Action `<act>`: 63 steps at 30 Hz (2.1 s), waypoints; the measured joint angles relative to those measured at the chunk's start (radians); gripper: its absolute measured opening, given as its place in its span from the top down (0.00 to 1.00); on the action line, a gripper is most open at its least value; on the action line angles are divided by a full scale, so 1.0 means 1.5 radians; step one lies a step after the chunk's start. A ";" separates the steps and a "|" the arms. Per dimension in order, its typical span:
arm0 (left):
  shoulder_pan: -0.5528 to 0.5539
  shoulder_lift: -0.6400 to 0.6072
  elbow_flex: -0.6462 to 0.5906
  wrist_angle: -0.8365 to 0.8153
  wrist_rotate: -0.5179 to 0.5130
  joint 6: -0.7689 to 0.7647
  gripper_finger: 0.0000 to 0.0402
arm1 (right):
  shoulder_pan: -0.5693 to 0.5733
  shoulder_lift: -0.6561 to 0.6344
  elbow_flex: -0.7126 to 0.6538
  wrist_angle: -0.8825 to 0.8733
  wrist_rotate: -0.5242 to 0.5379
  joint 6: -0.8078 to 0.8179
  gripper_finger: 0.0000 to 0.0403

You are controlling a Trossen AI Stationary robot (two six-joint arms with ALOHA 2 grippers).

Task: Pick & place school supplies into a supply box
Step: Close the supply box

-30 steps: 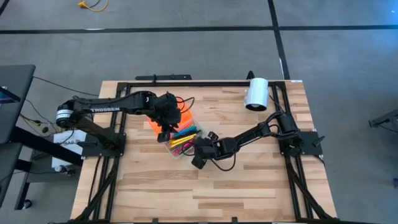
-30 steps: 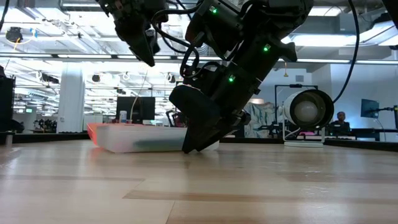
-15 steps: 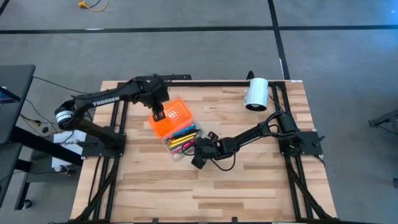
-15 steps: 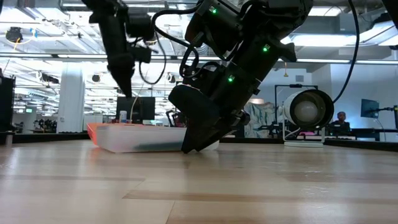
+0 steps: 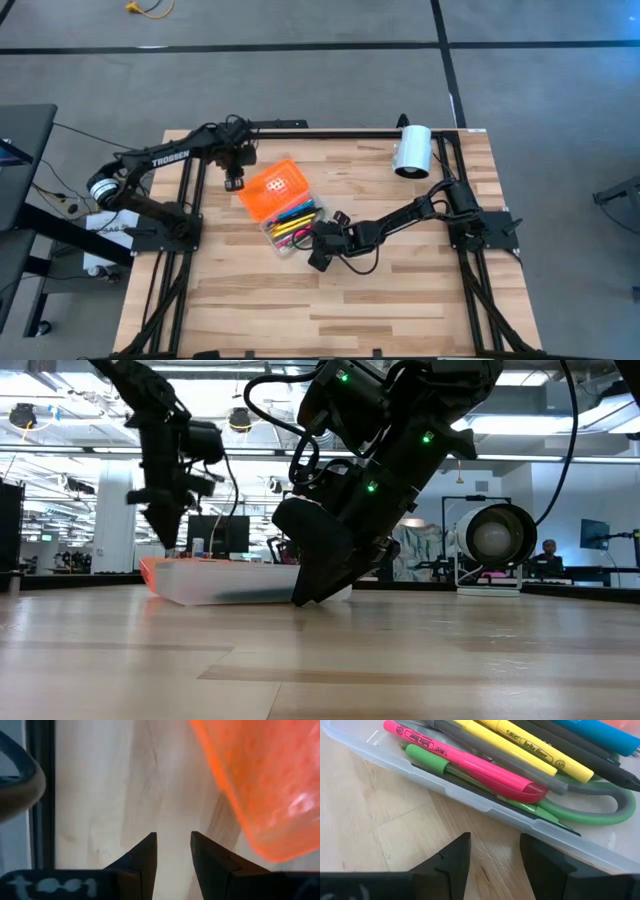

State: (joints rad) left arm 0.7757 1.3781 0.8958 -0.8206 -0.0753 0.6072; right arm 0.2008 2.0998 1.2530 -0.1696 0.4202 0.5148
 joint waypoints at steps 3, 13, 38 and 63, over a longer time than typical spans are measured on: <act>-0.003 0.000 -0.033 0.007 -0.038 0.039 0.73 | -0.001 0.000 0.000 0.000 0.000 0.000 0.58; -0.007 0.000 -0.090 0.041 -0.083 0.319 0.73 | -0.005 0.000 0.000 0.002 -0.002 -0.002 0.58; -0.024 0.132 -0.094 0.248 0.000 0.387 0.73 | -0.005 0.000 0.000 0.006 0.001 -0.030 0.58; -0.057 0.139 0.000 0.144 0.063 0.366 0.73 | -0.004 0.000 0.000 0.006 0.001 -0.034 0.58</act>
State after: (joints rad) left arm 0.6899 1.5867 0.8965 -0.6050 0.0190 1.1564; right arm 0.1944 2.0995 1.2530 -0.1608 0.4213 0.4637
